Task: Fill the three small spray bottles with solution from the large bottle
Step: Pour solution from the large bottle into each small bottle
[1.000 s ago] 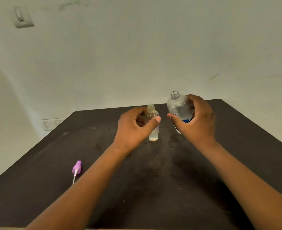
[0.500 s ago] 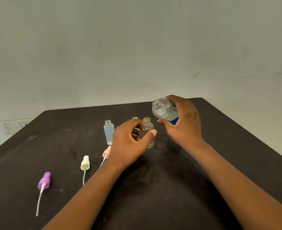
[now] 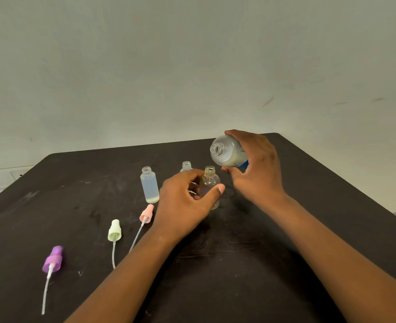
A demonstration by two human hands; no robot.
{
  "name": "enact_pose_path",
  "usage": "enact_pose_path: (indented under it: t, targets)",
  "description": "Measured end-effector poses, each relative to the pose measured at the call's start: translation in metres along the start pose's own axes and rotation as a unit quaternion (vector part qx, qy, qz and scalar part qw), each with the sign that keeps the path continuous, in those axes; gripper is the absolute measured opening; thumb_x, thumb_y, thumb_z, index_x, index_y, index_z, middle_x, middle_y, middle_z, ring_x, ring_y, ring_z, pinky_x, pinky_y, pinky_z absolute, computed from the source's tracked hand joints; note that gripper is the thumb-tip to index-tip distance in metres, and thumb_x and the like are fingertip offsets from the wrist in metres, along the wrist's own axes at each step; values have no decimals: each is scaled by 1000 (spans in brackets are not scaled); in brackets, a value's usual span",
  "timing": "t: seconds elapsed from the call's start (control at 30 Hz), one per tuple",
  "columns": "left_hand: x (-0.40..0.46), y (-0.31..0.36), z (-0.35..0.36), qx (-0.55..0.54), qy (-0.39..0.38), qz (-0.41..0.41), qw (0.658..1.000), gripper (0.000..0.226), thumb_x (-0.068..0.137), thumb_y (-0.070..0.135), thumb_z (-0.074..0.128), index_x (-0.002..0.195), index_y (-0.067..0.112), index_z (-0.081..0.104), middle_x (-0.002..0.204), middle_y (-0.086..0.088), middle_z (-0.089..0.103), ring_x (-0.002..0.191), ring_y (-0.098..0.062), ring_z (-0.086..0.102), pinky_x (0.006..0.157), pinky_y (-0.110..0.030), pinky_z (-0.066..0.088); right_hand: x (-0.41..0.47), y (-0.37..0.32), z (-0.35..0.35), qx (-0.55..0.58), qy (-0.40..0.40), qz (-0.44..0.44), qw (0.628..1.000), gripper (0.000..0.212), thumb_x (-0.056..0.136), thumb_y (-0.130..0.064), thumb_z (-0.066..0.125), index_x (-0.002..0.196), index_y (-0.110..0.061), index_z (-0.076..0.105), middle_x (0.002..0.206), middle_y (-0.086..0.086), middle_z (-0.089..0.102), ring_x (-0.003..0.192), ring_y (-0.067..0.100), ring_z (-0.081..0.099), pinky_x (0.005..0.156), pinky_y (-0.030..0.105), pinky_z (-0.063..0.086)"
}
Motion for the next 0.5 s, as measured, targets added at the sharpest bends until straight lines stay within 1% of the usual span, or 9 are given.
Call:
enact_pose_path:
  t: [0.1, 0.2, 0.33, 0.5]
  targets:
    - [1, -2, 0, 7, 4, -2, 1000, 44, 80, 71, 69, 107, 36, 75, 93, 23, 74, 91, 3, 69, 72, -13, 57, 0, -1, 0, 1, 1, -9, 1000, 82, 66, -20, 97, 139, -25, 59, 135, -5, 65, 125, 19, 58, 107, 37, 43]
    - [2, -3, 0, 6, 5, -1, 1000, 47, 80, 70, 69, 108, 33, 77, 93, 22, 75, 89, 1, 70, 73, -16, 59, 0, -4, 0, -3, -2, -22, 1000, 81, 66, -16, 96, 138, -24, 59, 134, -4, 66, 125, 20, 59, 108, 41, 47]
    - [3, -3, 0, 11, 7, -2, 1000, 46, 80, 70, 69, 107, 35, 77, 90, 23, 73, 87, 1, 70, 72, -17, 60, 1, -4, 1, -3, -5, -29, 1000, 78, 67, -13, 94, 137, -23, 62, 133, -4, 67, 125, 20, 59, 106, 44, 49]
    - [3, -3, -2, 20, 6, -6, 1000, 43, 80, 69, 71, 105, 36, 77, 90, 22, 74, 85, 0, 70, 75, -27, 63, 2, -2, 2, 3, -4, -35, 999, 77, 66, -8, 91, 136, -24, 63, 132, -6, 67, 125, 20, 60, 104, 45, 50]
Point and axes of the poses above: each hand's wrist, its own x-axis towards the middle knuckle, its own z-axis out of the palm, y = z × x, the point moved 4 cm from there along x, towards the middle knuckle
